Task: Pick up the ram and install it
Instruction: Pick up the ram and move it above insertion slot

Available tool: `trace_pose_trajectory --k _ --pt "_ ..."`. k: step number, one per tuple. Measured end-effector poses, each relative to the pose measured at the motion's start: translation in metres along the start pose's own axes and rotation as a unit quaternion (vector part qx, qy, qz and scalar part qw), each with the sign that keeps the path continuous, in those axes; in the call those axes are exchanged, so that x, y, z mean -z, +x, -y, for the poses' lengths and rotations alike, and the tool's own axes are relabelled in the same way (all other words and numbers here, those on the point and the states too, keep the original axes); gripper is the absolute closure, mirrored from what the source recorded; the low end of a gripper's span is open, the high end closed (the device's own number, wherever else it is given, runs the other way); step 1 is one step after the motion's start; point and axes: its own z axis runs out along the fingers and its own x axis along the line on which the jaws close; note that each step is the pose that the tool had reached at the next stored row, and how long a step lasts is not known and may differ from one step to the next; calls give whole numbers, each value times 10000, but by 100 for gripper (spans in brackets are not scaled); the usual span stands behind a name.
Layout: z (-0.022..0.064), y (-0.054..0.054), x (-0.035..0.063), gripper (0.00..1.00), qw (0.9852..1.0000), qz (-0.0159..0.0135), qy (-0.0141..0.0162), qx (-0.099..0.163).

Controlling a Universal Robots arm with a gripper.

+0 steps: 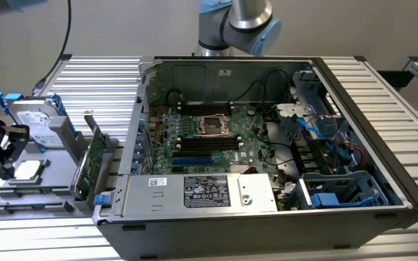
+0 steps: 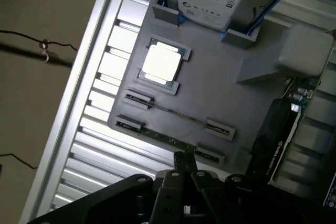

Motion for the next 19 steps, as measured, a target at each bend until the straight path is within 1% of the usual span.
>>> trace_pose_trajectory --k 2,5,7,10,12,15,19 --pt "0 0 0 89 9998 -6 11 185" --pt "0 -1 -4 89 9990 -13 28 452" --pt "1 -1 -8 89 9980 -22 38 633" --pt "1 -1 -23 89 9959 -36 53 907" --pt "2 -2 -33 89 9940 -46 63 1088" --pt "3 -3 -49 89 9907 -61 77 1355" --pt "5 -4 -69 89 9851 -82 97 1715"
